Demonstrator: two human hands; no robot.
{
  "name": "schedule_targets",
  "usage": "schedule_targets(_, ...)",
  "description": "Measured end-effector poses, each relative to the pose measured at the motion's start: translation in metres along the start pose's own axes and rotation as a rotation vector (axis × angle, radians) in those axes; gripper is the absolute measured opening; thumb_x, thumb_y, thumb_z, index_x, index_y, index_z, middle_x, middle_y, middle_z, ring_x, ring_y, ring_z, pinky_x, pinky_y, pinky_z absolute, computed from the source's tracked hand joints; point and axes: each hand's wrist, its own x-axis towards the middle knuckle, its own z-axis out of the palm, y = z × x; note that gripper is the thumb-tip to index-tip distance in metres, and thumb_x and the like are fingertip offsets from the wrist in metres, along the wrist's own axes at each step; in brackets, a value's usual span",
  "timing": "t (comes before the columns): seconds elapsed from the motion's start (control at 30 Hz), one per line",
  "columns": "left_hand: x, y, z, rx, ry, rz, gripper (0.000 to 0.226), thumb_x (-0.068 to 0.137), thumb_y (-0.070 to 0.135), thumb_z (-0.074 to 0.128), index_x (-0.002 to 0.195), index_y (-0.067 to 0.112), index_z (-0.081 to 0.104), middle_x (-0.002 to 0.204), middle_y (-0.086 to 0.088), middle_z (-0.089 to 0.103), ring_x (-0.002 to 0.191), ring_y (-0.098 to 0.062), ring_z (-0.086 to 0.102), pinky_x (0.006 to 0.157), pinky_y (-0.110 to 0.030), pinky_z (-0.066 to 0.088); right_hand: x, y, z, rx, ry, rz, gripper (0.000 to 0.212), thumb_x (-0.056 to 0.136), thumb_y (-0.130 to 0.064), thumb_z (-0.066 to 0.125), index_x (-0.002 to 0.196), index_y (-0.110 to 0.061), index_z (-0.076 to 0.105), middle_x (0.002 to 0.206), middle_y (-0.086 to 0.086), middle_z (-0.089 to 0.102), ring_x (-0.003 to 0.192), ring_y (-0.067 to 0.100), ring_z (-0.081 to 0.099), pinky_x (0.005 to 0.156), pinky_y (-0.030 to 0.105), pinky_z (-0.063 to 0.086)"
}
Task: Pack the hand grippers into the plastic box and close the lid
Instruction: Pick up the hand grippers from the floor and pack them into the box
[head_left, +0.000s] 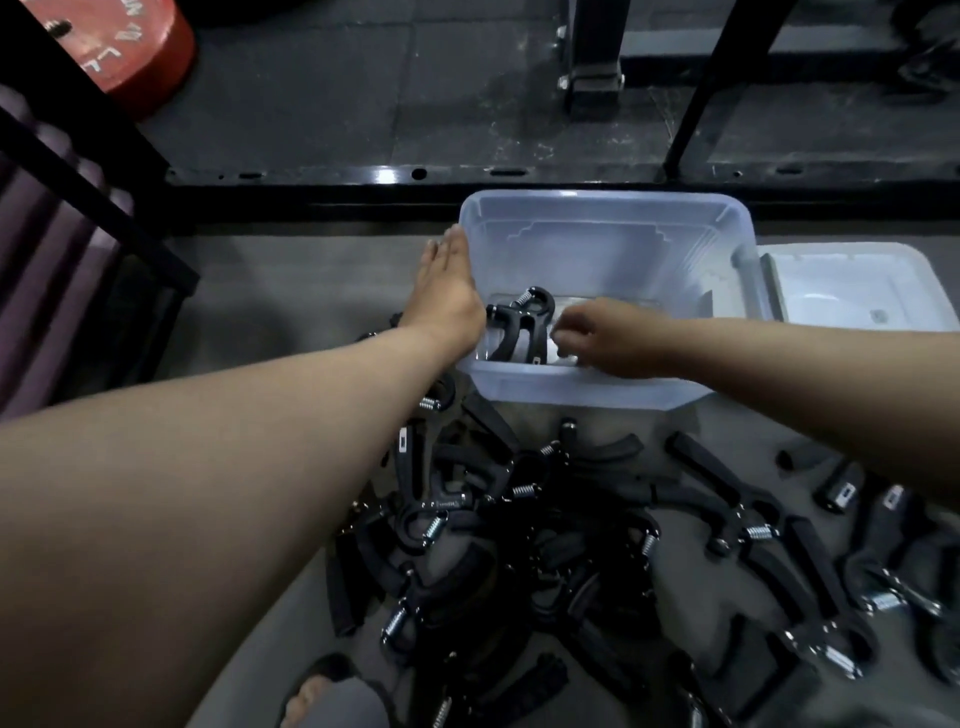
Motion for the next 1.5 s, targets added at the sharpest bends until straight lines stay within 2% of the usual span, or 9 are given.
schedule_targets(0.13, -0.002, -0.004, 0.004, 0.002, 0.002, 0.012, 0.067, 0.095, 0.006, 0.029, 0.156, 0.014, 0.003, 0.164, -0.001, 0.004, 0.151, -0.021, -0.002, 0.123, -0.036, 0.003, -0.034, -0.013, 0.013, -0.188, 0.547, -0.444, 0.028, 0.084, -0.014, 0.049, 0.108, -0.008, 0.062, 0.098, 0.014, 0.063, 0.088, 0.034, 0.057, 0.077, 0.041, 0.048)
schedule_targets(0.27, -0.007, -0.005, 0.001, 0.046, -0.007, 0.037, 0.064, 0.096, 0.009, 0.028, 0.156, 0.01, 0.005, 0.164, -0.005, 0.003, 0.151, -0.021, -0.001, 0.123, -0.034, 0.001, -0.064, -0.02, 0.056, -0.431, 0.221, -0.819, 0.034, 0.077, -0.018, 0.056, 0.111, -0.013, 0.059, 0.102, 0.01, 0.06, 0.087, 0.03, 0.058, 0.077, 0.037, 0.047)
schedule_targets(0.4, -0.016, -0.002, -0.003, 0.1, -0.027, 0.067, 0.064, 0.096, 0.008, 0.028, 0.155, 0.008, 0.005, 0.164, -0.008, -0.001, 0.151, -0.02, -0.003, 0.122, -0.03, -0.002, -0.072, -0.008, 0.107, -0.572, -0.173, -0.383, 0.061, 0.092, -0.033, 0.049, 0.148, -0.018, 0.029, 0.14, 0.009, 0.038, 0.123, 0.032, 0.046, 0.102, 0.039, 0.038)
schedule_targets(0.5, -0.017, -0.004, -0.006, 0.126, -0.057, 0.068, 0.065, 0.096, 0.01, 0.028, 0.155, 0.009, 0.002, 0.164, -0.007, -0.003, 0.151, -0.019, -0.005, 0.121, -0.029, -0.003, -0.07, -0.008, 0.125, -0.576, -0.324, -0.199, 0.087, 0.092, -0.046, 0.053, 0.155, -0.012, 0.003, 0.148, 0.016, 0.025, 0.133, 0.036, 0.032, 0.107, 0.044, 0.036)
schedule_targets(0.8, -0.019, -0.003, -0.001, 0.143, -0.033, 0.047, 0.068, 0.094, 0.008, 0.025, 0.156, 0.014, -0.001, 0.164, -0.001, -0.007, 0.15, -0.016, -0.007, 0.122, -0.03, -0.003, -0.054, -0.018, 0.116, -0.524, -0.369, -0.197, 0.063, 0.092, -0.014, 0.05, 0.147, -0.017, 0.018, 0.136, 0.016, 0.032, 0.12, 0.037, 0.047, 0.099, 0.044, 0.042)
schedule_targets(1.0, -0.013, -0.003, -0.005, 0.136, -0.016, 0.074, 0.067, 0.094, 0.006, 0.027, 0.156, 0.013, 0.002, 0.164, -0.001, -0.003, 0.15, -0.015, -0.005, 0.122, -0.028, -0.002, -0.052, -0.014, 0.114, -0.547, -0.397, -0.368, 0.069, 0.099, -0.018, 0.038, 0.151, -0.048, 0.003, 0.16, 0.015, -0.015, 0.141, 0.037, 0.023, 0.116, 0.044, 0.025)
schedule_targets(1.17, -0.009, -0.005, -0.006, 0.123, -0.013, 0.102, 0.065, 0.095, 0.007, 0.028, 0.156, 0.011, 0.005, 0.164, -0.004, 0.0, 0.151, -0.016, -0.003, 0.121, -0.027, -0.002, -0.047, -0.033, 0.133, -0.582, -0.285, -0.481, 0.049, 0.1, -0.02, 0.035, 0.146, -0.032, 0.027, 0.162, 0.007, -0.005, 0.148, 0.037, 0.002, 0.119, 0.051, 0.006)
schedule_targets(1.33, -0.011, -0.005, -0.004, 0.124, -0.006, 0.092, 0.064, 0.096, 0.008, 0.027, 0.156, 0.012, 0.004, 0.164, -0.002, -0.002, 0.15, -0.015, -0.004, 0.121, -0.026, -0.002, -0.046, -0.05, 0.135, -0.713, -0.272, -0.61, 0.045, 0.1, -0.021, 0.035, 0.146, -0.026, 0.033, 0.142, 0.006, 0.038, 0.115, 0.036, 0.048, 0.102, 0.046, 0.029)
schedule_targets(1.5, -0.012, -0.004, -0.003, 0.095, 0.015, 0.068, 0.065, 0.095, 0.007, 0.027, 0.156, 0.014, 0.006, 0.164, 0.0, 0.001, 0.15, -0.014, -0.003, 0.121, -0.027, -0.001, -0.051, -0.048, 0.124, -0.616, -0.271, -0.581, 0.037, 0.091, -0.033, 0.052, 0.126, -0.024, 0.051, 0.128, 0.003, 0.044, 0.104, 0.032, 0.051, 0.092, 0.042, 0.037)
